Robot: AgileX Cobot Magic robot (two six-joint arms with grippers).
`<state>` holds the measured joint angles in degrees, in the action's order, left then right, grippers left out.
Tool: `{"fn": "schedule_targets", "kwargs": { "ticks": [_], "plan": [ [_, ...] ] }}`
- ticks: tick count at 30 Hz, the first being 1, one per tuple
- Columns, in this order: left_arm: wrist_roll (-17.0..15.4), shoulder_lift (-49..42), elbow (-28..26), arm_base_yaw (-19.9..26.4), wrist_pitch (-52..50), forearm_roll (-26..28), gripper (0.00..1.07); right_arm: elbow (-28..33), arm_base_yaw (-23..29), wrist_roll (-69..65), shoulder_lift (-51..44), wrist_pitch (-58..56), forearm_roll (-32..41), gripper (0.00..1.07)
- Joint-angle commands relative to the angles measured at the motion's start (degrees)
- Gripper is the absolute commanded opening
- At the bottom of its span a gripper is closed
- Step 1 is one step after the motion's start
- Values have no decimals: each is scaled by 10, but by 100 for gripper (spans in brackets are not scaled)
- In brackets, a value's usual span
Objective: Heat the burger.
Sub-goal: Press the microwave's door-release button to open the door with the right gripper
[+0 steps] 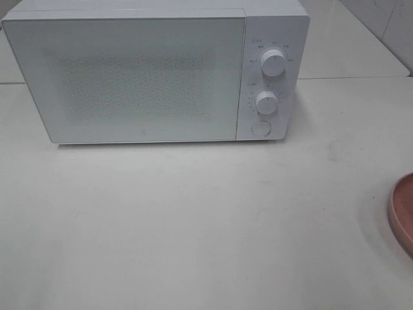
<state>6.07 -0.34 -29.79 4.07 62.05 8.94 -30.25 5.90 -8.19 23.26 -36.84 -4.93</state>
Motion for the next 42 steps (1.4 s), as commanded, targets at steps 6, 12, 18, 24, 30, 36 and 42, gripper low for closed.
{"fn": "schedule_targets", "kwargs": {
  "ticks": [6,12,18,24,30,36,42],
  "plan": [
    [-1,-14,2,2,-7,1,96,-4,-4,-2,64,89,1,75],
    [-1,-14,2,2,-7,1,96,-4,-4,-2,121,146,1,75],
    [-1,-14,2,2,-7,1,96,-4,-4,-2,180,195,-2,75],
    [-1,-14,2,2,-7,1,96,-3,-4,-2,242,244,-2,75],
    [-1,-14,2,2,-7,1,96,-3,-4,-2,285,284,-2,75],
    [-1,-14,2,2,-7,1,96,-3,-4,-2,343,375,-2,75],
    [-1,-14,2,2,-7,1,96,-3,-4,-2,418,502,-2,75]
  ]
}}
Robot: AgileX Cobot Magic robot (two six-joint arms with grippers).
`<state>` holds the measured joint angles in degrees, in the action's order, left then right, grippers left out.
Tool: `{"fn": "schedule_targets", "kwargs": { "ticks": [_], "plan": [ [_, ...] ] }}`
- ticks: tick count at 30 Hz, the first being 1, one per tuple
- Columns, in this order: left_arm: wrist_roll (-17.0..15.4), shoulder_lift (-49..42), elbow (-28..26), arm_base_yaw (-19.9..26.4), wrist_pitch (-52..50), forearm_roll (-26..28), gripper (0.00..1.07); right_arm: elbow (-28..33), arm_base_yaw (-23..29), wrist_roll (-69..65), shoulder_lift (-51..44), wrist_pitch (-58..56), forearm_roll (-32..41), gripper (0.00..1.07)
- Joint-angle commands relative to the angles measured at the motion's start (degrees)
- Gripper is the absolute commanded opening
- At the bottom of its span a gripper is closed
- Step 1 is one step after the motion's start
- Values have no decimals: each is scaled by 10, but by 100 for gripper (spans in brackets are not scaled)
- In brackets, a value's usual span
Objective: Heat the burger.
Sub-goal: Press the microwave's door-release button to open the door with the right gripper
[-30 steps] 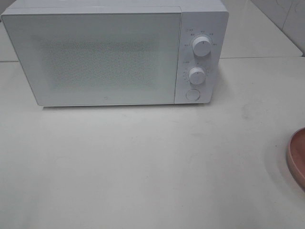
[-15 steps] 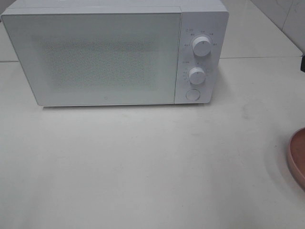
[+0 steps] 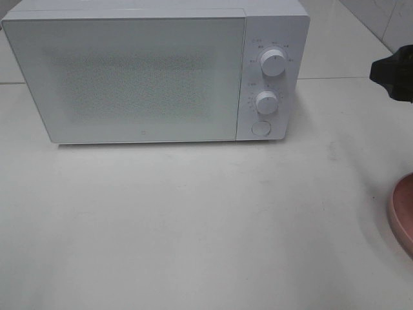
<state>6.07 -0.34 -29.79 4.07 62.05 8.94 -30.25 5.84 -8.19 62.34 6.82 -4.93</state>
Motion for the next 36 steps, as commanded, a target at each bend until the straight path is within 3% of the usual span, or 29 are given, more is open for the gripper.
{"fn": "schedule_targets", "kwargs": {
  "ticks": [1,11,18,29,32,34,36],
  "plan": [
    [-1,-14,2,2,-7,1,96,-3,-3,-2,27,65,-2,75],
    [-1,-14,2,2,-7,1,96,2,-3,11,134,226,-4,75],
    [-1,-14,2,2,-7,1,96,77,-3,10,171,407,-2,75],
    [-2,-14,2,2,-7,1,96,133,-3,-17,205,482,9,75],
    [-2,-14,2,2,-7,1,96,155,5,18,217,525,33,75],
    [-1,-14,2,2,-7,1,96,174,39,63,218,563,99,75],
    [-1,-14,2,2,-7,1,96,178,52,78,218,573,115,75]
  ]
}}
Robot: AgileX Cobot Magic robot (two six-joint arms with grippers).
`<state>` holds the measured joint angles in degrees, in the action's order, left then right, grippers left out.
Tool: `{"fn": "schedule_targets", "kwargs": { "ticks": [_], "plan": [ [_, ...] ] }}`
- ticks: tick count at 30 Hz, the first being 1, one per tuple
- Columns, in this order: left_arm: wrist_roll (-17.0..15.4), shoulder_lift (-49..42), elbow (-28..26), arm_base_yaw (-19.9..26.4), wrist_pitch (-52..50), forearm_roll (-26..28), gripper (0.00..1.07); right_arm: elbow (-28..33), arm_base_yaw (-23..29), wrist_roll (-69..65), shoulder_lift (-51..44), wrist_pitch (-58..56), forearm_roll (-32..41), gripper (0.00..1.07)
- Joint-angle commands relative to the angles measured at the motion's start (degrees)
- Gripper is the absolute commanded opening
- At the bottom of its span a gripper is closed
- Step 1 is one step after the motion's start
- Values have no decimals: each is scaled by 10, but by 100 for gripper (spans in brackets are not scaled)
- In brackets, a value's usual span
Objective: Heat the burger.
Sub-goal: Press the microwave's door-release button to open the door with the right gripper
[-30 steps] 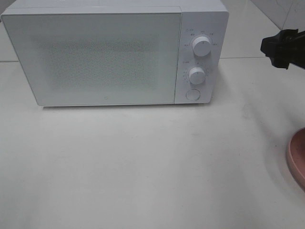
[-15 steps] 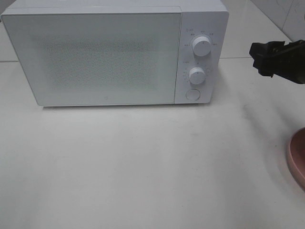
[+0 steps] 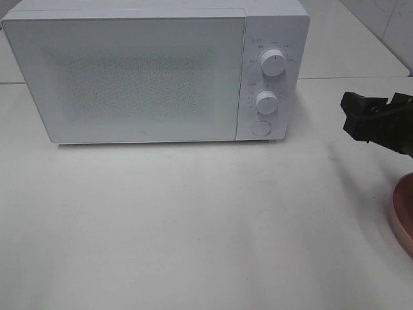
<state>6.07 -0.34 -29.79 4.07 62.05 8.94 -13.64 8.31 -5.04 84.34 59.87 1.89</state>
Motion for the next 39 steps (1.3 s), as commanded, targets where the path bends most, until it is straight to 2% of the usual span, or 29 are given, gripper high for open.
{"fn": "schedule_targets", "kwargs": {
  "ticks": [1,2,3,5,6,8,12,18,23,33,39],
  "plan": [
    [-1,-14,2,2,-7,1,96,16,60,87,-2,50,85,75],
    [-1,-14,2,2,-7,1,96,16,60,87,-2,50,85,75],
    [-1,-14,2,2,-7,1,96,16,90,113,-2,50,120,75],
    [-1,-14,2,2,-7,1,96,16,101,122,-2,51,134,75],
    [-1,-14,2,2,-7,1,96,16,127,135,-2,51,165,75],
    [-1,-14,2,2,-7,1,96,16,137,143,-2,51,182,75],
    [-1,-14,2,2,-7,1,96,16,190,176,-2,51,251,75],
    [-1,-14,2,2,-7,1,96,16,234,186,-2,51,291,75],
    [-1,-14,2,2,-7,1,96,16,289,190,0,52,331,75],
    [-1,-14,2,2,-7,1,96,16,345,189,79,125,376,75],
    [-1,-14,2,2,-7,1,96,14,347,166,125,150,379,75]
  ]
}}
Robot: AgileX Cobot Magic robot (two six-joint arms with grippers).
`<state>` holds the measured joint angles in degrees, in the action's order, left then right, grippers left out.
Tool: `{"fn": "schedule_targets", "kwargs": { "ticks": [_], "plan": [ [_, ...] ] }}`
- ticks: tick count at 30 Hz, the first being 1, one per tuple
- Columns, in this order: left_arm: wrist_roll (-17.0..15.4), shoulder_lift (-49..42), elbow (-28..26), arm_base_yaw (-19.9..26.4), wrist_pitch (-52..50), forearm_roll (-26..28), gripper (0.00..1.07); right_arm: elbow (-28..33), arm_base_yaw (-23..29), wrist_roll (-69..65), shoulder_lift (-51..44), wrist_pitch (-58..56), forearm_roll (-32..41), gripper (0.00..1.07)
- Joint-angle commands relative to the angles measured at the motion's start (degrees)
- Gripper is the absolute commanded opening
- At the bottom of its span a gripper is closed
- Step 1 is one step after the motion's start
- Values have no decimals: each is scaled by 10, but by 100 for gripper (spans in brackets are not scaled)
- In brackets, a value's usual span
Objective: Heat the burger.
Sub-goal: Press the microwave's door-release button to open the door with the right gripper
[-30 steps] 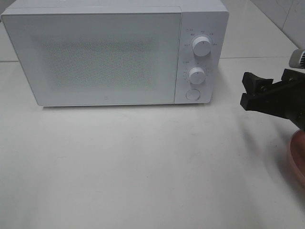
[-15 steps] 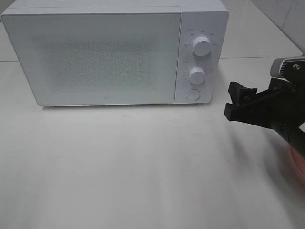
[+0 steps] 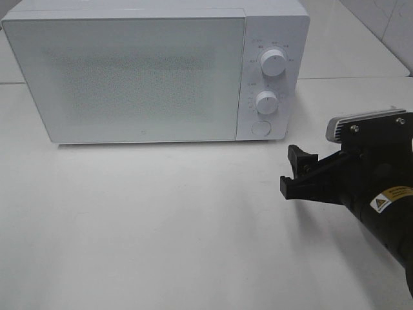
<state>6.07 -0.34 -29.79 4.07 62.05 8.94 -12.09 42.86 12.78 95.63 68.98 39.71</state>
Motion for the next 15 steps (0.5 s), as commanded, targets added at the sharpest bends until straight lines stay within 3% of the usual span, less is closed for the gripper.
{"fn": "schedule_targets", "kwargs": {
  "ticks": [1,13,15],
  "plan": [
    [-1,-14,2,2,-7,1,96,-2,2,-33,25,64,1,75],
    [-1,-14,2,2,-7,1,96,-2,2,-163,32,65,0,75],
    [-1,-14,2,2,-7,1,96,-2,2,-245,32,64,0,75]
  ]
}}
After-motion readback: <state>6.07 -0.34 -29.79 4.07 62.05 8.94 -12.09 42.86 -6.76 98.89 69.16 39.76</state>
